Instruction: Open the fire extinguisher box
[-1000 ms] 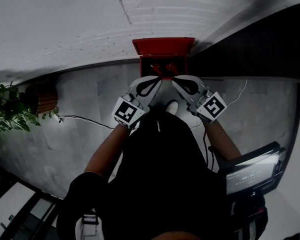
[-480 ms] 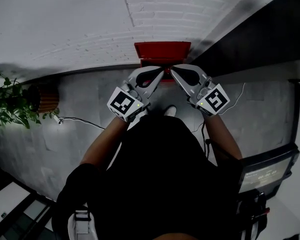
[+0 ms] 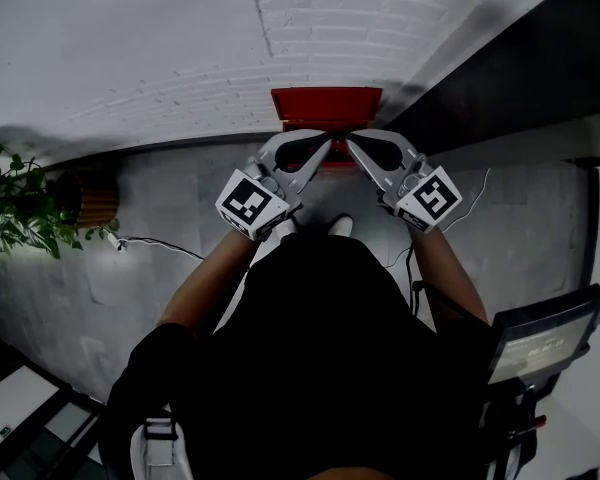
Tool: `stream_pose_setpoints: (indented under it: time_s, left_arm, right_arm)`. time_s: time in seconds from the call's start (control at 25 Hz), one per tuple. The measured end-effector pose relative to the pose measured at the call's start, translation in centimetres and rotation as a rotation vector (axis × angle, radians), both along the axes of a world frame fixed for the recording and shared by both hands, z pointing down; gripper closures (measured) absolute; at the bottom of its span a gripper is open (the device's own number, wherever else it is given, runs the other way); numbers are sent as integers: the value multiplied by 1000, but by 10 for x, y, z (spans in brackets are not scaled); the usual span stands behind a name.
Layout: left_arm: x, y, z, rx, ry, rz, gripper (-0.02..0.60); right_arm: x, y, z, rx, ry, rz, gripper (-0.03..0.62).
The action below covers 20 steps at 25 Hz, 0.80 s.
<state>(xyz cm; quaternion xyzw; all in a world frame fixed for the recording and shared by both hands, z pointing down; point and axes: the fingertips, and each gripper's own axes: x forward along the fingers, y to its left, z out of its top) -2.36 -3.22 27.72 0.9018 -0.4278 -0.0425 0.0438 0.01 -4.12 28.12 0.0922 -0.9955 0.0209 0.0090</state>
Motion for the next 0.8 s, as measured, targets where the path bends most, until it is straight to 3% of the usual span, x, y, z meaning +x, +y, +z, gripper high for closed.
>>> stream_pose_setpoints:
  time_s: [0.8]
  left_arm:
    - [-3, 3, 11, -1, -4, -5, 581]
  right_arm:
    - [-4, 9, 2, 5, -12, 0, 585]
